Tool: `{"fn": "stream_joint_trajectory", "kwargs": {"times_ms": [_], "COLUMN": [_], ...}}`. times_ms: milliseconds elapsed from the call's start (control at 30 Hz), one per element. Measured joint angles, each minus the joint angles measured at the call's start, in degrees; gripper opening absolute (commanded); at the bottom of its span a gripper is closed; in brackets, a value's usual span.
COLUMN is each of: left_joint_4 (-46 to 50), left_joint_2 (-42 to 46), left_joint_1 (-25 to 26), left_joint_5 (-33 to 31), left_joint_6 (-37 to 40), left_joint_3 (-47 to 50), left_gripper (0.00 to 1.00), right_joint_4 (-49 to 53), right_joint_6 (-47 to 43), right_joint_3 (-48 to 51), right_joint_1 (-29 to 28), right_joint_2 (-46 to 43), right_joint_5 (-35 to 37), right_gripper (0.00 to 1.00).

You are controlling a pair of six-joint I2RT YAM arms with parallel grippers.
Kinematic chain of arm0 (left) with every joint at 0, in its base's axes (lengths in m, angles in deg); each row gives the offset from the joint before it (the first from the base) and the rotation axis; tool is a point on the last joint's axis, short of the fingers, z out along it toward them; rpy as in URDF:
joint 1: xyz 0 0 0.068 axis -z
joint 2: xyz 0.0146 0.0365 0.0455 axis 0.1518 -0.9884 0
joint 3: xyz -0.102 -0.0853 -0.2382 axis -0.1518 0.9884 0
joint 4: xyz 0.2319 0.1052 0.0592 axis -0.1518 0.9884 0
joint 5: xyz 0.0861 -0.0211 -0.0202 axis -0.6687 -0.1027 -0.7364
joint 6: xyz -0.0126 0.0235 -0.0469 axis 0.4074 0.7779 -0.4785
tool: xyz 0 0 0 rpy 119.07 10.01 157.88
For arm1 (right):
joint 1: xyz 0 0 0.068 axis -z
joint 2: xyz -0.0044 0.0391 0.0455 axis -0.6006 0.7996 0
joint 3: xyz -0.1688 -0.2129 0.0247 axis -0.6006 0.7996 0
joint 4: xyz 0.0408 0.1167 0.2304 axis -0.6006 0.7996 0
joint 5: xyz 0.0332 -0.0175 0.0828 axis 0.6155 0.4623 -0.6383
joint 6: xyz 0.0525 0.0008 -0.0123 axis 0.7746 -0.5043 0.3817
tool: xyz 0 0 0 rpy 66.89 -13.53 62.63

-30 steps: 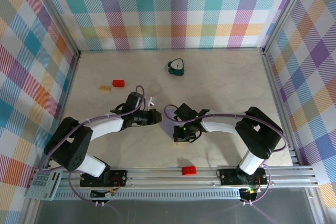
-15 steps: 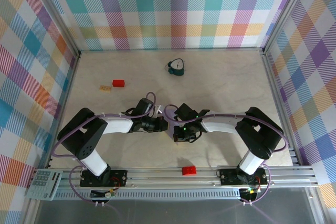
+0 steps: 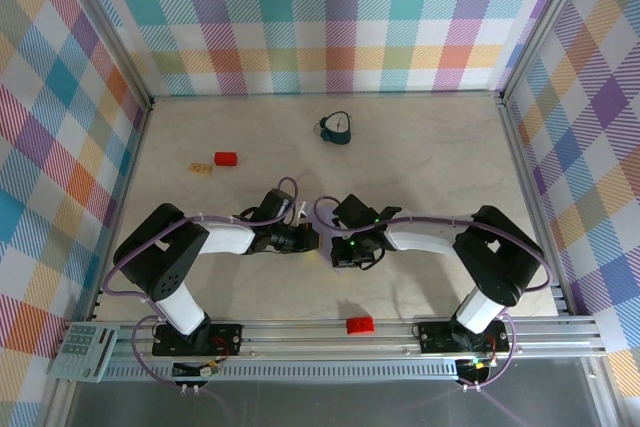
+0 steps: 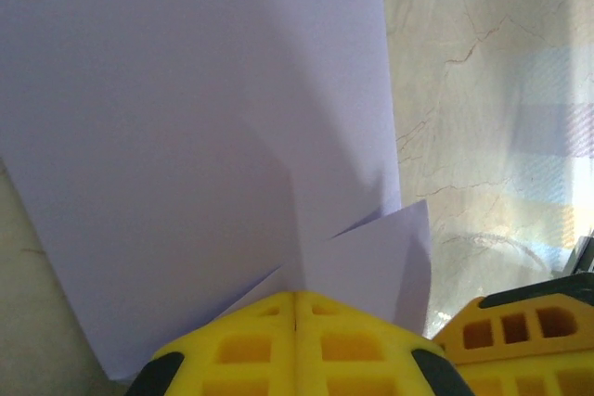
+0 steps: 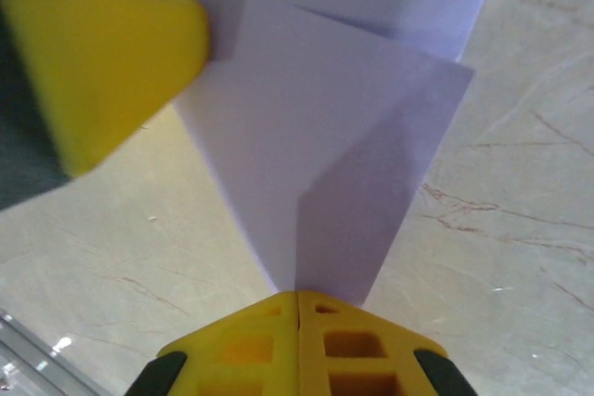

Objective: Fold a paper plane with a square sheet of paper (fold left side to right side)

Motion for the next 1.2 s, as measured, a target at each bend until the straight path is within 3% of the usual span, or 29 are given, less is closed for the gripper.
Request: {"fn": "stream_joint_trajectory", "kwargs": {"times_ms": [233,800,1200], "left_joint_4": [-1.0,-1.0,-1.2], "left_joint_2": [0.0,-0.1,-0.1], "left_joint_1": [0.0,0.0,0.0], "left_joint_5": [0.0,-0.2,-0.4], "left_joint_6": [-0.2,-0.6,-1.5], "left_joint_3": [0.3,0.3,0.3], "left_gripper": [0.0,0.0,0.0], "right_joint_4": [-2.9,-6.8,-11.0], "right_joint_6": [0.0,0.0,0.7], "right_joint_3": [-0.8,-3.9,-0.6], "right_joint_1": [0.0,0.1,0.4], "right_joint_2": [-1.6,6.6,6.4], "right_joint_5": [-0.9,-3.2,-4.9], "right_gripper": [0.0,0.0,0.0]}}
